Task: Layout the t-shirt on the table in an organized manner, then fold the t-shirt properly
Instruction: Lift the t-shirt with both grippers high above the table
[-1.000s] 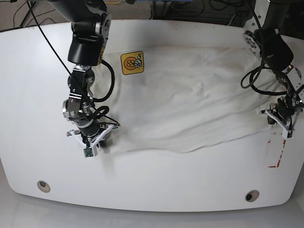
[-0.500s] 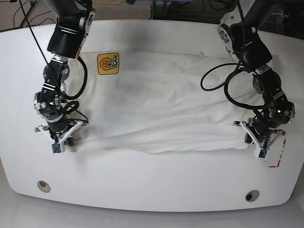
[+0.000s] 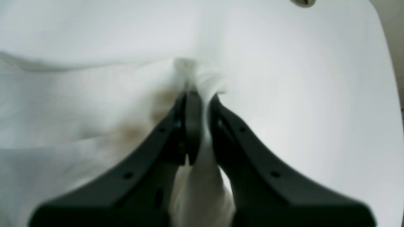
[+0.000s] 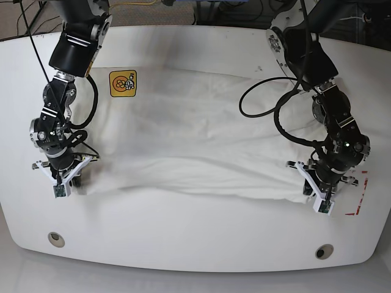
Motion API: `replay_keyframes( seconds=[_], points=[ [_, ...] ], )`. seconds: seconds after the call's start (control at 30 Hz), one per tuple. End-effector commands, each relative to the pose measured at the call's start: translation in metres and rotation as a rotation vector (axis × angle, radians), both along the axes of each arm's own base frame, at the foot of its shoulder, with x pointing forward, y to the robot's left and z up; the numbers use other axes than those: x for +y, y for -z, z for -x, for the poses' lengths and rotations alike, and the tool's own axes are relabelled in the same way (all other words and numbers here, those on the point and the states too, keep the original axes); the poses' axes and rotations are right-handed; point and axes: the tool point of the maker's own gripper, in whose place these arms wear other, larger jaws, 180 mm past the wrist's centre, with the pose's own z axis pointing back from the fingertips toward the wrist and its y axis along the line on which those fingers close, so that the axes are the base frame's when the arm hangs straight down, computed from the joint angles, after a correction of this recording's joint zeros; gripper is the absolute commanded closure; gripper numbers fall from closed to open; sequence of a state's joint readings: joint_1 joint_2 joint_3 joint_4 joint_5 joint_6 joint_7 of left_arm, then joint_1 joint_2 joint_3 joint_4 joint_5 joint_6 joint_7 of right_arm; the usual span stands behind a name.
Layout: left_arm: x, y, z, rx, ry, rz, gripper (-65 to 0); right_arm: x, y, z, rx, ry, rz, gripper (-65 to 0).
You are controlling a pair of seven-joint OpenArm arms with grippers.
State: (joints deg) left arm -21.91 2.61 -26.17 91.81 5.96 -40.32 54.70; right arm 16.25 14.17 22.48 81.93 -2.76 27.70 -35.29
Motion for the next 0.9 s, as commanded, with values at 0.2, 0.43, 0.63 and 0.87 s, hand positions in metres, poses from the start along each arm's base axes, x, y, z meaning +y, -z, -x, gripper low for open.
replay_keyframes(
  seconds=[0.2,0.43,0.63,0.87],
  points=[
    [0.010,-0.088,-0.023,-0.155,-0.039,-0.063,0.0,-0.016,-0.080,-0.036,-0.172,0.006,0.059,0.0],
    [0.008,-0.155,-0.026,-0.280,-0.078,-0.089,0.0,-0.015,-0.139,-0.062,-0.223,-0.021,0.087,0.0],
    [0.015,-0.218,-0.026,-0.386,-0.122,-0.111,0.0,-0.016,-0.199,-0.079,-0.291,-0.037,0.145,0.0],
    [0.024,-0.306,-0.022,-0.534,-0.176,-0.118,0.0,-0.031,-0.289,-0.084,-0.388,-0.001,0.226,0.0]
  ],
)
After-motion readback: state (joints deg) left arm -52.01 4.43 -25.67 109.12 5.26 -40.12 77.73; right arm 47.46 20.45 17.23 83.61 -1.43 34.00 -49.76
